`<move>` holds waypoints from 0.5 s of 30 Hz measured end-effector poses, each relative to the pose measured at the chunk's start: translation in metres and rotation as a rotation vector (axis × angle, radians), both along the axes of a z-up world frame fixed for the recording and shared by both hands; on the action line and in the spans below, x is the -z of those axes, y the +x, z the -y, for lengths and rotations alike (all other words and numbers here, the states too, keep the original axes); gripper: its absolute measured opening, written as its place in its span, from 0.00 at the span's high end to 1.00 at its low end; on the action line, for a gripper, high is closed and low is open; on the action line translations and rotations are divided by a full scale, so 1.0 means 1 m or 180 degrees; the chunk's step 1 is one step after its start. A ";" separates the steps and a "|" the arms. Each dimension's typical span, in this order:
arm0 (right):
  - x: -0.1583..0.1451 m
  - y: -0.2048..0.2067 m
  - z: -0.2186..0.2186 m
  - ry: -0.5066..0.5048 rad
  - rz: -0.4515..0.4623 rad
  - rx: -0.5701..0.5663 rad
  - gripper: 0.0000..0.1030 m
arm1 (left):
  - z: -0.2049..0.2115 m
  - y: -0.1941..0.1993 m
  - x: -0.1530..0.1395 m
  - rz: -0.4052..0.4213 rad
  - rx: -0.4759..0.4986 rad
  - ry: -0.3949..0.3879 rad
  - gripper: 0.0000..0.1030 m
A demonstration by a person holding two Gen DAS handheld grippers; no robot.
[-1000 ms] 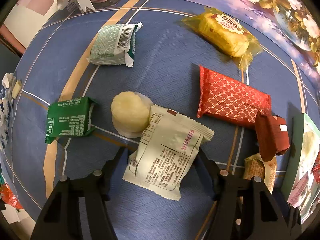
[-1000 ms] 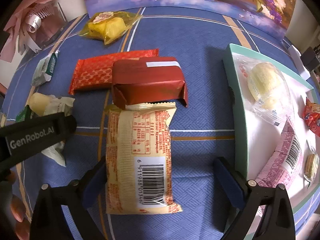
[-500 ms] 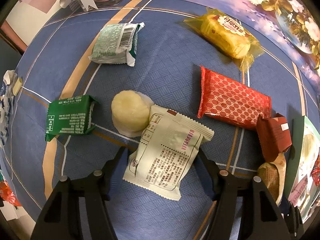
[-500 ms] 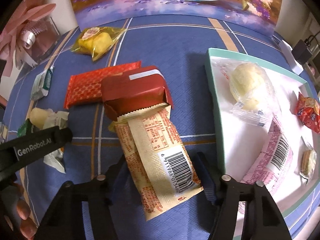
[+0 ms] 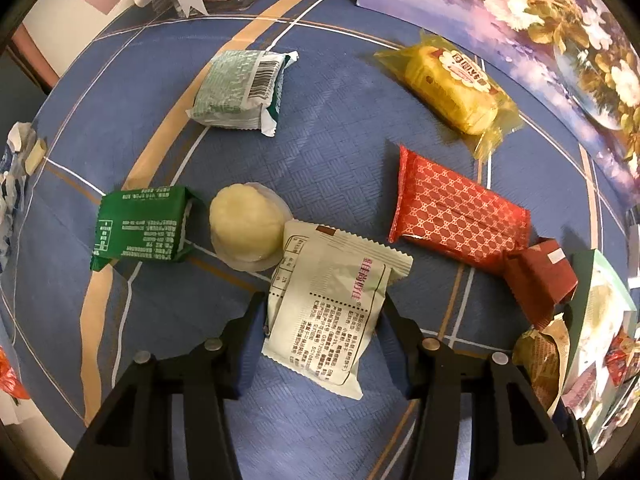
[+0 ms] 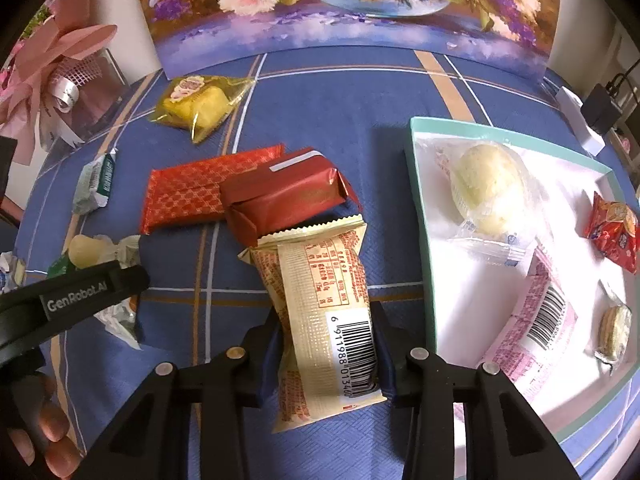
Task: Organize snacks
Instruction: 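Carry both bags over the white tray and open both grippers to drop them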
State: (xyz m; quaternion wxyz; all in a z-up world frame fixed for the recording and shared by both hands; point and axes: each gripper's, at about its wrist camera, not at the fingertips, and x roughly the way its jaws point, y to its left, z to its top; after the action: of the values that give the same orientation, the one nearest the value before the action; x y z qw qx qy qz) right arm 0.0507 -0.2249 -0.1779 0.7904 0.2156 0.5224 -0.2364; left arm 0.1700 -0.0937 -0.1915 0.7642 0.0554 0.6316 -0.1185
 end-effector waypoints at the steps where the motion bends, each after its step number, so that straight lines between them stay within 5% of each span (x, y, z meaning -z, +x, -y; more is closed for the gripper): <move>1: -0.002 0.000 0.001 0.0001 0.0007 0.0004 0.60 | -0.001 0.000 -0.002 0.0004 -0.0007 -0.0024 0.47; 15: -0.056 -0.015 0.003 -0.0147 0.0376 0.0042 0.60 | -0.018 -0.003 -0.071 0.0389 -0.0046 -0.0322 0.47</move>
State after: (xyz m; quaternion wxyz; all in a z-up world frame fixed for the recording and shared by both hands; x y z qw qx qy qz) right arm 0.0356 -0.2280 -0.1217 0.8231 0.2143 0.4678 -0.2405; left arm 0.1666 -0.0759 -0.1201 0.8040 0.0194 0.5773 -0.1411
